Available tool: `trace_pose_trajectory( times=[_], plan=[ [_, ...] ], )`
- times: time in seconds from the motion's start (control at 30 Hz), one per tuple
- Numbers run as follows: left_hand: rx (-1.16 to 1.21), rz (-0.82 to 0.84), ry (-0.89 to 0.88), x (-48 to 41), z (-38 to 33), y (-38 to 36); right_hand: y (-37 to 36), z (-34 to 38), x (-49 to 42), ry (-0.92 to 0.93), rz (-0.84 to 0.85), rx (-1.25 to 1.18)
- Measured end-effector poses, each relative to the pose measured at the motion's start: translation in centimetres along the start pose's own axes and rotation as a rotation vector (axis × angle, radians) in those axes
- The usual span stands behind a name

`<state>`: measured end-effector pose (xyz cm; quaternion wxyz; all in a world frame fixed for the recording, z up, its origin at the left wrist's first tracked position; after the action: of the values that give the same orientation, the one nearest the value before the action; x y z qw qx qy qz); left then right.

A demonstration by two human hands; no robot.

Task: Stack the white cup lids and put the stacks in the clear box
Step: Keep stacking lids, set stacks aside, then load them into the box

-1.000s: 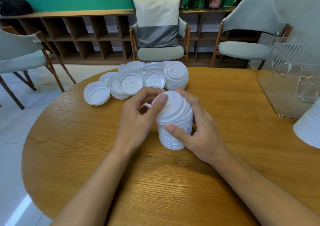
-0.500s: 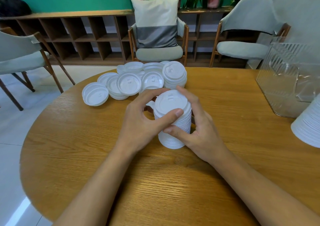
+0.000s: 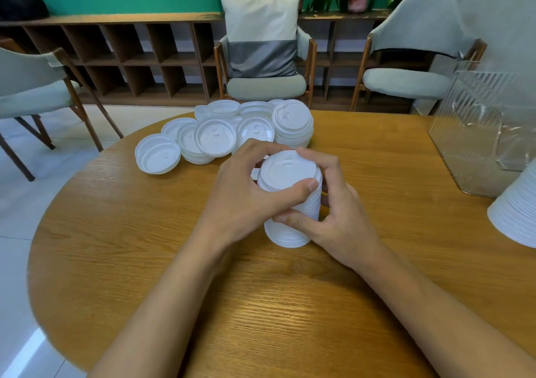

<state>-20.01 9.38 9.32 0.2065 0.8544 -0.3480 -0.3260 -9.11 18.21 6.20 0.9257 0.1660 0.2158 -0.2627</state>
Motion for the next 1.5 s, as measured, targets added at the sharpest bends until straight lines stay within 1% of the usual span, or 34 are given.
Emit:
trace_pose_trajectory(
  times=[0.13, 0.3, 0.47, 0.53, 0.57, 0.63, 0.7, 0.73, 0.8, 0.87, 0.93, 1.03, 1.27, 1.37, 1.43, 1.5],
  plan=[
    [-0.041, 0.035, 0.004, -0.2, -0.1, -0.3, 0.2, -0.2, 0.1, -0.013, -0.013, -0.009],
    [0.039, 0.099, 0.04, 0.1, 0.7, -1.3, 0.2, -0.4, 0.1, -0.02, -0.009, -0.003],
    [0.093, 0.093, 0.016, 0.8, 1.1, -1.5, -0.1, -0.3, 0.3, -0.018, 0.001, 0.062],
    [0.101, 0.096, -0.028, 0.9, 1.5, -1.6, 0.0, -0.4, 0.3, -0.011, -0.014, 0.077],
    [0.107, 0.077, -0.047, 0.9, 1.8, -1.4, 0.1, -0.4, 0.4, -0.007, -0.027, 0.092],
    [0.091, -0.044, -0.012, 0.8, 3.3, -0.3, 0.6, -0.4, 0.3, 0.008, -0.063, 0.11],
    [-0.028, -0.196, 0.036, 0.6, 5.1, 1.1, 1.3, -0.4, 0.3, 0.017, -0.11, 0.121],
    [-0.131, -0.231, 0.025, 0.5, 5.7, 1.3, 1.7, -0.5, 0.3, 0.019, -0.131, 0.129],
    [-0.341, -0.184, -0.036, 0.1, 6.2, 0.3, 2.2, -0.5, 0.2, 0.026, -0.158, 0.14],
    [-0.473, -0.1, -0.061, -0.3, 6.7, -0.8, 2.3, -0.6, 0.2, 0.021, -0.165, 0.14],
    [-0.557, -0.082, -0.057, -0.5, 6.7, -1.1, 2.3, -0.7, 0.2, 0.017, -0.16, 0.137],
    [-0.605, -0.104, -0.077, -0.4, 6.3, -1.1, 2.3, -0.9, 0.3, 0.004, -0.159, 0.138],
    [-0.512, -0.15, -0.067, -0.4, 6.4, -0.3, 2.3, -1.0, 0.2, -0.013, -0.155, 0.14],
    [-0.429, -0.178, -0.024, -0.4, 6.4, 0.3, 2.3, -1.1, 0.2, -0.017, -0.152, 0.132],
    [-0.344, -0.227, 0.011, -0.4, 6.4, 1.1, 2.2, -1.0, 0.2, -0.018, -0.152, 0.122],
    [-0.28, -0.294, -0.005, -0.2, 5.7, 2.0, 2.2, -0.9, 0.2, -0.012, -0.16, 0.112]
  ],
)
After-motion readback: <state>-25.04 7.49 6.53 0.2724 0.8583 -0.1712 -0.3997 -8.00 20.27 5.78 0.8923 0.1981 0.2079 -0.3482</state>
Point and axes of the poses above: each hand's wrist, its own x-axis away from the middle knuckle, its own y-axis out of the back of the hand, z = x × y, the point moved 10 cm from there along -x, towards the middle knuckle, and after that the axes turned 11 degrees about -x, right-handed, at the moved point
